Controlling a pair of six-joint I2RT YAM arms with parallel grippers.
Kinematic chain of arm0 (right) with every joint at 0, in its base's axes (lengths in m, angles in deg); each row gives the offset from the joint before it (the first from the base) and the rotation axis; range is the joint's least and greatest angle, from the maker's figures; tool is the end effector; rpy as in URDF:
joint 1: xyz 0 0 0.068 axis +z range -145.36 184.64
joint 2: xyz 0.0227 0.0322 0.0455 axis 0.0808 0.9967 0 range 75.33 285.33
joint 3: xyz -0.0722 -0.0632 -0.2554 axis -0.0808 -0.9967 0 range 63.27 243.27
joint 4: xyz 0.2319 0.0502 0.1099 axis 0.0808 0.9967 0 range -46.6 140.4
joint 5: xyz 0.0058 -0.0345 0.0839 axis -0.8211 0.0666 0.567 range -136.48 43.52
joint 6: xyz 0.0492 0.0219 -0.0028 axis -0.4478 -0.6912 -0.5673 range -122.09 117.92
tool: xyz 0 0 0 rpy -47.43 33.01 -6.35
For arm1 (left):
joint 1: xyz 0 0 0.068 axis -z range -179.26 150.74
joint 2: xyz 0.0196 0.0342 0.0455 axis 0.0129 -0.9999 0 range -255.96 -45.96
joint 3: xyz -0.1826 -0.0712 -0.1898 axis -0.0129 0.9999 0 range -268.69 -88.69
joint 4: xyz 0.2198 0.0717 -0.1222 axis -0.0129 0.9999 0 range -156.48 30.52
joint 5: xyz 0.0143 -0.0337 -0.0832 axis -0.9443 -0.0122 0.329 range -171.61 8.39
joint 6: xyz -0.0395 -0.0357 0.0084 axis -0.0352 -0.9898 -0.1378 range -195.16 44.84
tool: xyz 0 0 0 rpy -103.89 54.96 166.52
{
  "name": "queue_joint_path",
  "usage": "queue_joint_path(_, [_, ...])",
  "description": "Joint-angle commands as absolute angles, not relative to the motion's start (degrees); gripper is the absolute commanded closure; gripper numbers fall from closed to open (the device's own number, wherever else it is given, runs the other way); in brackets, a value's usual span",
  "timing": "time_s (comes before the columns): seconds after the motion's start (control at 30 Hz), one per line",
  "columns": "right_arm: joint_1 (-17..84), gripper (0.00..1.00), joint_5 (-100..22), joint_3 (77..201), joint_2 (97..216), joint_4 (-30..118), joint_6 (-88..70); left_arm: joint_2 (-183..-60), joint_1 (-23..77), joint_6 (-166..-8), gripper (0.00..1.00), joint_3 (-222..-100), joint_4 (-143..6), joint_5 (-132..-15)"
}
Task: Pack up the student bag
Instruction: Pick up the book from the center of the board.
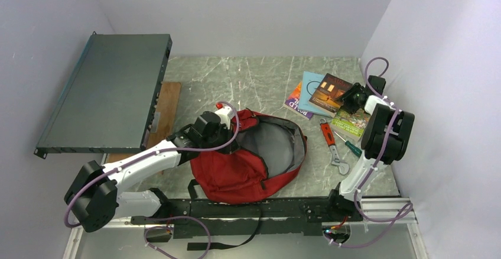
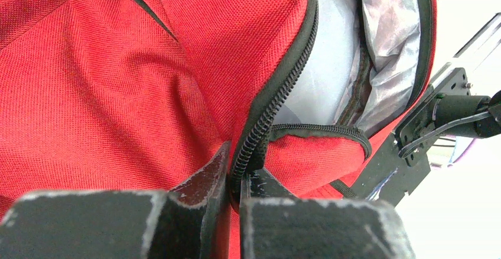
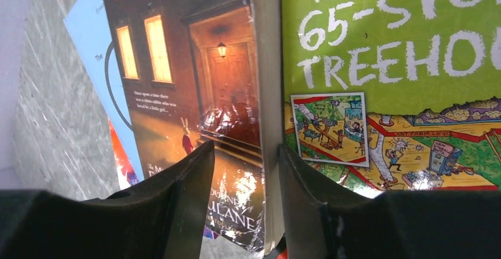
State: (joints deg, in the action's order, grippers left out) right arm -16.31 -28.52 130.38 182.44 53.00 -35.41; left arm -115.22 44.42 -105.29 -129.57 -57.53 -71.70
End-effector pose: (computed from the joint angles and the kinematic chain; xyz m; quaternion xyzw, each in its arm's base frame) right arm 0.3717 -0.1306 0.1722 0.3748 0.8496 0.1824 0.3233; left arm 0.1819 -0.1821 0.2305 0.1433 0.8821 -0.3273 0.3069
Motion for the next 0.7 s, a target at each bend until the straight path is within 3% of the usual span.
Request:
queue_joint_path(0.0, [-16.2, 0.58, -25.7, 130.3, 183.5, 49.1, -35.4, -115.4, 44.4, -103.6, 1.0, -131.9, -56.7, -69.3])
queue_joint_path(0.1, [-15.5, 0.69, -24.4, 128.2, 182.5, 48.5, -35.3, -115.6, 44.4, -103.4, 1.0, -131.9, -56.8, -69.1])
queue_joint_path(0.27, [-12.8, 0.71, -23.9, 125.1, 178.6, 47.9, -33.0, -115.7, 44.3, -103.6, 1.0, -131.9, -57.3, -68.6])
queue_joint_path(0.53, [-14.2, 0.23, -28.9, 126.0, 177.9, 51.1, -37.5, -115.1, 44.4, -103.8, 1.0, -131.2, -57.3, -68.4])
queue_joint_path(0.67, [-14.7, 0.12, -27.5, 127.5, 180.8, 50.6, -41.7, -114.8, 44.3, -103.9, 1.0, -131.0, -57.5, -68.6])
